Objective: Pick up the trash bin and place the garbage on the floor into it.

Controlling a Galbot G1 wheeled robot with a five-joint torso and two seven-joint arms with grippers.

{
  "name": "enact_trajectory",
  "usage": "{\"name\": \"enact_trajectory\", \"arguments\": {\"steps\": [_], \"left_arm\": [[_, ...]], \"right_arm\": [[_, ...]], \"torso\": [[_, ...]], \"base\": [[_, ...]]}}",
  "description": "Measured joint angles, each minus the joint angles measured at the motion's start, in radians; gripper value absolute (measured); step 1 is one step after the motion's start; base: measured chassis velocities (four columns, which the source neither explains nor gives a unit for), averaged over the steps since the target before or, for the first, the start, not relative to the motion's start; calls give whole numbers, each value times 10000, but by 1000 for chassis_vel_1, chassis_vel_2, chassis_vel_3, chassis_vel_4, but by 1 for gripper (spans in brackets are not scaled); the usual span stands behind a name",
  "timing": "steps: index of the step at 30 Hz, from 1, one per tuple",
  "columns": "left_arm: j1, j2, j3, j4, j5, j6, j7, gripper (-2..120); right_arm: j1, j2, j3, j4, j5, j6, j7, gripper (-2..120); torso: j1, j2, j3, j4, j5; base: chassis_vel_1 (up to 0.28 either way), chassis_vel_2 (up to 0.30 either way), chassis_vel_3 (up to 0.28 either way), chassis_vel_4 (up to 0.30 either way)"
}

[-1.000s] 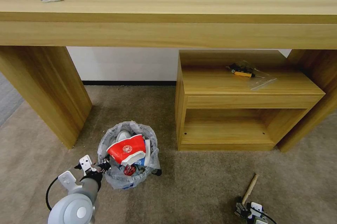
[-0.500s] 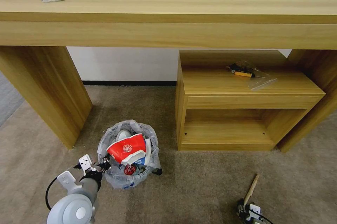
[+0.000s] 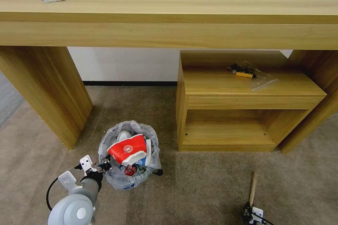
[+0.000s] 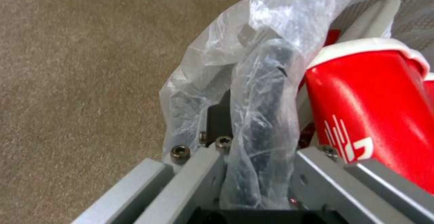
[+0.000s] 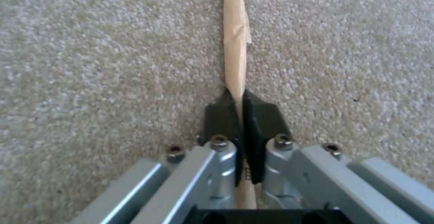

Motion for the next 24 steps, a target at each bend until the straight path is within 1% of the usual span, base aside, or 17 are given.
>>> {"name": "enact_trajectory", "arguments": {"steps": [1,6,7,9,11,21,22,24], "left_arm": [[-8,-1,-1,58,15,0,0,0],[-23,-18,-7,268,98,0,5,0],[-23,-18,-7,268,98,0,5,0],[-9,-34,-7,314,151,0,22,0],[25,-55,-8,315,180,0,36,0],[127,3,-44,206,218,-4,47,0],[143,27,-45,175,213,-5,49,0],[167,27,-35,142,222,-5,49,0]], "right_arm": [[-49,-36,13,64,-93,47,-22,0],[-333,-360,67,483,-914,511,-351,0],[-333,-360,67,483,-914,511,-351,0],[-506,-580,107,835,-1199,610,-458,0],[-622,-746,145,1167,-1471,683,-477,0],[-1058,-1022,113,1870,-2482,900,-505,0],[-1198,-1111,46,2085,-2792,928,-509,0],[-1297,-1249,-109,2353,-3044,921,-491,0]], "torso": [[0,0,0,-1,0],[0,0,0,-1,0],[0,0,0,-1,0],[0,0,0,-2,1],[0,0,0,0,-1],[0,0,0,0,0],[0,0,0,-1,3],[0,0,0,0,-3]], "base": [[0,0,0,0],[0,0,0,0],[0,0,0,0],[0,0,0,0],[0,0,0,0],[0,0,0,0],[0,0,0,0],[0,0,0,0]]}}
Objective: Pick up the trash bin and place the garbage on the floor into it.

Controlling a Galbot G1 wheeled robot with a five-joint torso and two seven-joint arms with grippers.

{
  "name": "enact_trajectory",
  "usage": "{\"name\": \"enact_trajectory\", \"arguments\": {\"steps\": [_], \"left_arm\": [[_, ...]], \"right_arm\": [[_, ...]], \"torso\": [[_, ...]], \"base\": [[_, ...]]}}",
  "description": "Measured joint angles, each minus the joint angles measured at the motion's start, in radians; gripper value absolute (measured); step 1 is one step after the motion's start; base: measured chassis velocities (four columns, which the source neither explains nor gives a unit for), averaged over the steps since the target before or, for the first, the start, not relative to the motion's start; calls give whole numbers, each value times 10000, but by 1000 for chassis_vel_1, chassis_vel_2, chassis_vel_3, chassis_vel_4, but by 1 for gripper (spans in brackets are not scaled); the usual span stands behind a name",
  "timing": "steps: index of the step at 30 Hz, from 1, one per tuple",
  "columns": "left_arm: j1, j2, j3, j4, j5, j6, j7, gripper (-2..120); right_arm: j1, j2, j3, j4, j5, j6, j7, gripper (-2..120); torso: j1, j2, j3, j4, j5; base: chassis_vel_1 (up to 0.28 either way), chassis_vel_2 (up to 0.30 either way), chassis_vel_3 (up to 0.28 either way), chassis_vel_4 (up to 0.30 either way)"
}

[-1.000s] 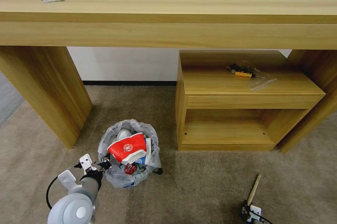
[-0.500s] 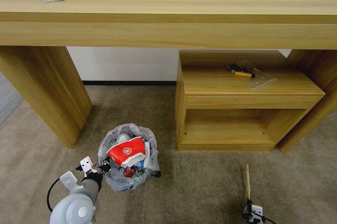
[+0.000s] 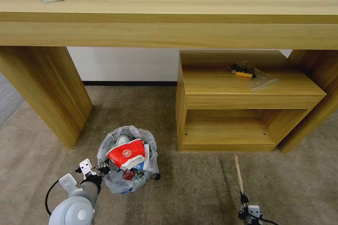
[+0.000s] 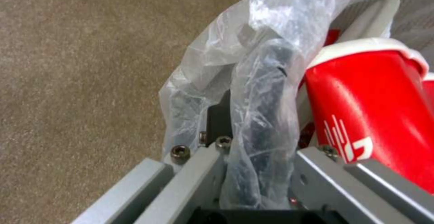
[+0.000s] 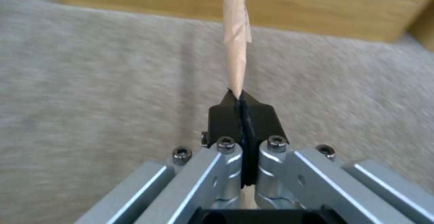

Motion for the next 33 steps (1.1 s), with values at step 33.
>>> {"name": "enact_trajectory", "arguments": {"steps": [33], "left_arm": [[-98,-620,407,161,703,83,21,0]], "right_arm": [[4688,-2659,-3802,3584,374,-793,-366,0]], "torso": [[0,0,1,0,3]], "base": [[0,0,0,0]]}}
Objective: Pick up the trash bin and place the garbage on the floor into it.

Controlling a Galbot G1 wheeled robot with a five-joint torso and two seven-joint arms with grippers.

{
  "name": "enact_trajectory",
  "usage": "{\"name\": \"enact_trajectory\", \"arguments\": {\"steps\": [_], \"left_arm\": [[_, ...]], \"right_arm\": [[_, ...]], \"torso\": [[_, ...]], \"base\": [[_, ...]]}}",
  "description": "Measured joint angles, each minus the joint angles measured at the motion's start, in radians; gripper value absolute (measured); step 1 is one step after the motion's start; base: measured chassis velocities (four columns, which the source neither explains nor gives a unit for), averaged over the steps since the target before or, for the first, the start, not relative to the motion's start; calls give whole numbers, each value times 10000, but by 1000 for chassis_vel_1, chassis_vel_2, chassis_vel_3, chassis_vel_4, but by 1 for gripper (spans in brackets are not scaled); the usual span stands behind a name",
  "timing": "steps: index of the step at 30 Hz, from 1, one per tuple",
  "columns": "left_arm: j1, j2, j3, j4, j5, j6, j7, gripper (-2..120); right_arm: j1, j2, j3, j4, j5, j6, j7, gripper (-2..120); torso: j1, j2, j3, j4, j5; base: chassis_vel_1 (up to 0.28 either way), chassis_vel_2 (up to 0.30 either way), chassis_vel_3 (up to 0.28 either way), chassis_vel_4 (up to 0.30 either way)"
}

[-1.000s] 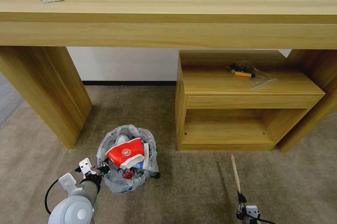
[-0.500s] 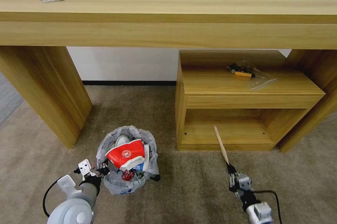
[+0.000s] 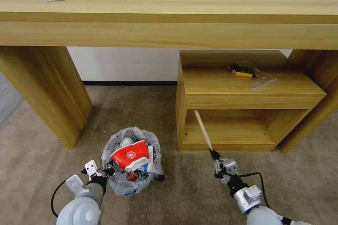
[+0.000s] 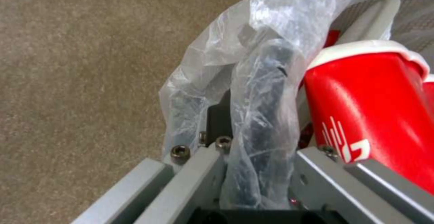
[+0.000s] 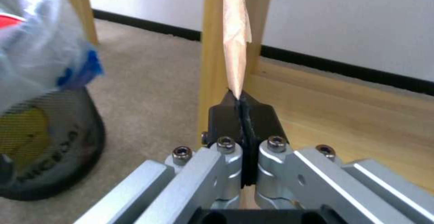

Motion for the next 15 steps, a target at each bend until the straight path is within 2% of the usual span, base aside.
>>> {"name": "enact_trajectory", "arguments": {"steps": [7,11,13,15], "left_arm": [[-50,-107,147,114,136,21,0,0],[-106,-124,177,193,172,21,0,0],[-140,-131,192,240,177,22,2,0],[-147,-132,192,247,177,21,2,0]], "right_arm": [[1027,84,-839,-110,87,171,-200,0],[1994,200,-1560,-96,290,223,-314,0],[2965,469,-2240,-59,469,216,-308,0],[3149,524,-2378,-51,493,210,-299,0]], "torso": [[0,0,0,0,-1],[0,0,0,-1,-2],[0,0,0,-1,-1],[0,0,0,-1,-2]], "base": [[0,0,0,0],[0,0,0,0],[0,0,0,0],[0,0,0,0]]}}
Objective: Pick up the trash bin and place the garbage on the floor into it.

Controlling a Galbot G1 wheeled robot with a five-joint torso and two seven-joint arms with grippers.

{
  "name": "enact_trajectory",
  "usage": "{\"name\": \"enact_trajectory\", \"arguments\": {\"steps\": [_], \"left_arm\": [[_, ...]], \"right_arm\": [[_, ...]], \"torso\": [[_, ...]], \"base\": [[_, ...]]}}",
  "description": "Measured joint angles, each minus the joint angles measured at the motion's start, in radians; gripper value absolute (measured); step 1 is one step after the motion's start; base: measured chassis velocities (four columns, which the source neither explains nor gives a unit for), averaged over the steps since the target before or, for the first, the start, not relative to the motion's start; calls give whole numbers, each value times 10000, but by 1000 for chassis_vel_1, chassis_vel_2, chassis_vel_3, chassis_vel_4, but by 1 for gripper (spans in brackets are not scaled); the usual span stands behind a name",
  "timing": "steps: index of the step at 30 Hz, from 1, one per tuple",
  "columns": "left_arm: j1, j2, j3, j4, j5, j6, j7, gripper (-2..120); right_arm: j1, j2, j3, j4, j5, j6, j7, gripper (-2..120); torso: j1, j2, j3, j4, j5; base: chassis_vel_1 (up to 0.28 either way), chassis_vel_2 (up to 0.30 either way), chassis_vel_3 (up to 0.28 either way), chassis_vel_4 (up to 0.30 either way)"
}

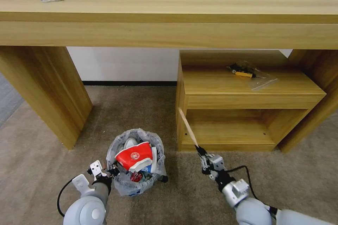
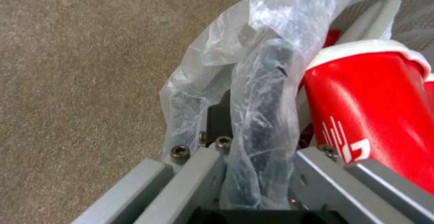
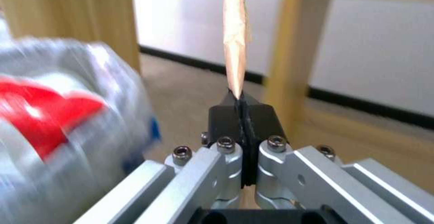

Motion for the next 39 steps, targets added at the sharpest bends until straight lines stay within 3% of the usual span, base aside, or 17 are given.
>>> {"name": "enact_trajectory", "arguments": {"steps": [3,8,15,26,39], "left_arm": [[-63,12,-19,52,-16,2,0,0],[-161,126,-92,151,-135,2,-7,0],[-384,173,-96,263,-302,3,-66,0],[-440,159,-42,266,-344,14,-100,0],[-171,227,-61,-126,-355,18,-99,0]], "right_arm": [[1404,620,-1171,42,299,-125,157,0],[2426,1271,-2527,108,580,-270,305,0],[3254,2062,-3634,-91,802,-355,432,0],[4165,2995,-4608,-885,844,-267,460,0],[3595,3395,-4652,-1838,524,-131,477,0]], "torso": [[0,0,0,3,0],[0,0,0,2,-1],[0,0,0,2,1],[0,0,0,2,-1],[0,0,-1,1,1]], "base": [[0,0,0,0],[0,0,0,0],[0,0,0,0],[0,0,0,0],[0,0,0,0]]}}
